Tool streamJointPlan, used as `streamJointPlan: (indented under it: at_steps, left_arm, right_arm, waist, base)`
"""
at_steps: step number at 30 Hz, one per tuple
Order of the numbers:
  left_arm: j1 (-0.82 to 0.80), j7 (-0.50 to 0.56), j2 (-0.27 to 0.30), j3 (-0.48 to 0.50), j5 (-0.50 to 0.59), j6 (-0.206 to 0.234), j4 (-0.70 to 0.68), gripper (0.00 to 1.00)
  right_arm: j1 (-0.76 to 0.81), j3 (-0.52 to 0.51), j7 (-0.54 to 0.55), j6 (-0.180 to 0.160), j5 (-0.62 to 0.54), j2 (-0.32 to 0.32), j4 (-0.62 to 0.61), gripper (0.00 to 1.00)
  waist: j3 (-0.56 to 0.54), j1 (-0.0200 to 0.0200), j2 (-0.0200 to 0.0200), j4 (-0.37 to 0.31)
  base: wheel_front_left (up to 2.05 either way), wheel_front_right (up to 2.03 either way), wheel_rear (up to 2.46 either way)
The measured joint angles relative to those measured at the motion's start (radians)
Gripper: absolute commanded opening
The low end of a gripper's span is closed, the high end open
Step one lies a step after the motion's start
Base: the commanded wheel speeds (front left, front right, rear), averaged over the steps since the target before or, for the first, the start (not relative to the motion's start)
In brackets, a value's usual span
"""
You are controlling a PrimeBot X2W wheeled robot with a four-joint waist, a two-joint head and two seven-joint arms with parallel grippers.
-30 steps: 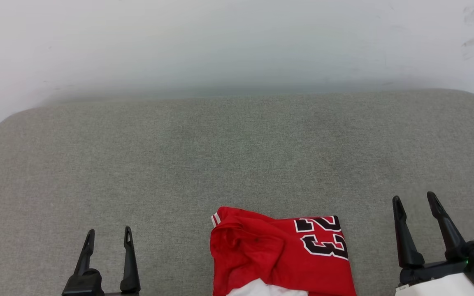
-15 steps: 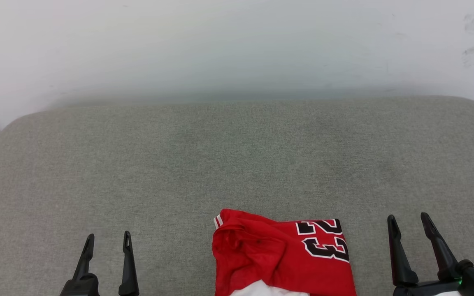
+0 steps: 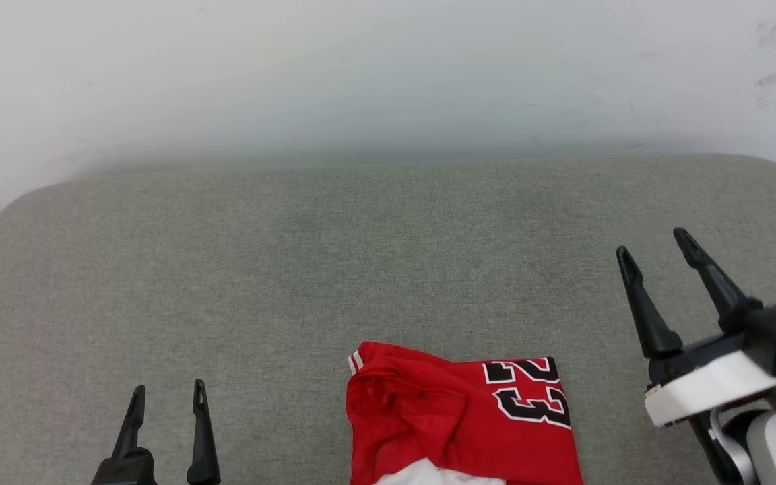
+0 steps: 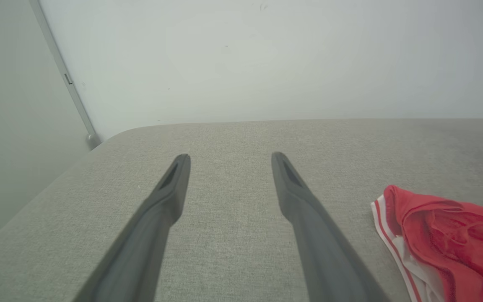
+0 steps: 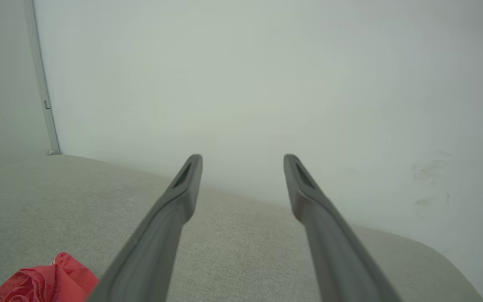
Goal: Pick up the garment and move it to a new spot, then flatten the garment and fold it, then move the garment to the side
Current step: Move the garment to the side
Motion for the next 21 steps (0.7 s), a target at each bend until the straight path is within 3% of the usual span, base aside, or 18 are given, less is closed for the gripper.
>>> streamJointPlan:
  at_steps: [3,13,16,21]
  left_arm:
    - [-0.001,0.000,0.000,0.005,0.001,0.000,0.001,1.00]
    - [-0.021,0.000,-0.001,0.010,-0.007,-0.005,0.005,1.00]
    - [-0.038,0.000,0.000,0.008,-0.008,-0.009,0.006,1.00]
    - [-0.069,0.000,-0.001,0.005,-0.008,-0.017,0.007,1.00]
  right_arm:
    - [-0.086,0.055,0.158,0.000,0.058,-0.087,0.018,1.00]
    - [-0.204,0.163,0.853,0.000,0.545,-0.314,0.025,1.00]
    - [-0.203,0.164,1.007,0.000,0.677,-0.338,0.046,1.00]
    - [-0.200,0.146,1.142,0.000,0.782,-0.313,0.123,1.00]
  waist:
    - [0.003,0.0000,0.0000,0.002]
    - [0.041,0.0001,0.0000,0.007]
    - [0.058,0.0001,0.0000,0.014]
    - [0.098,0.0001,0.0000,0.026]
  base:
    - [0.00,0.00,0.00]
    - [0.00,0.00,0.00]
    - [0.00,0.00,0.00]
    - [0.00,0.00,0.00]
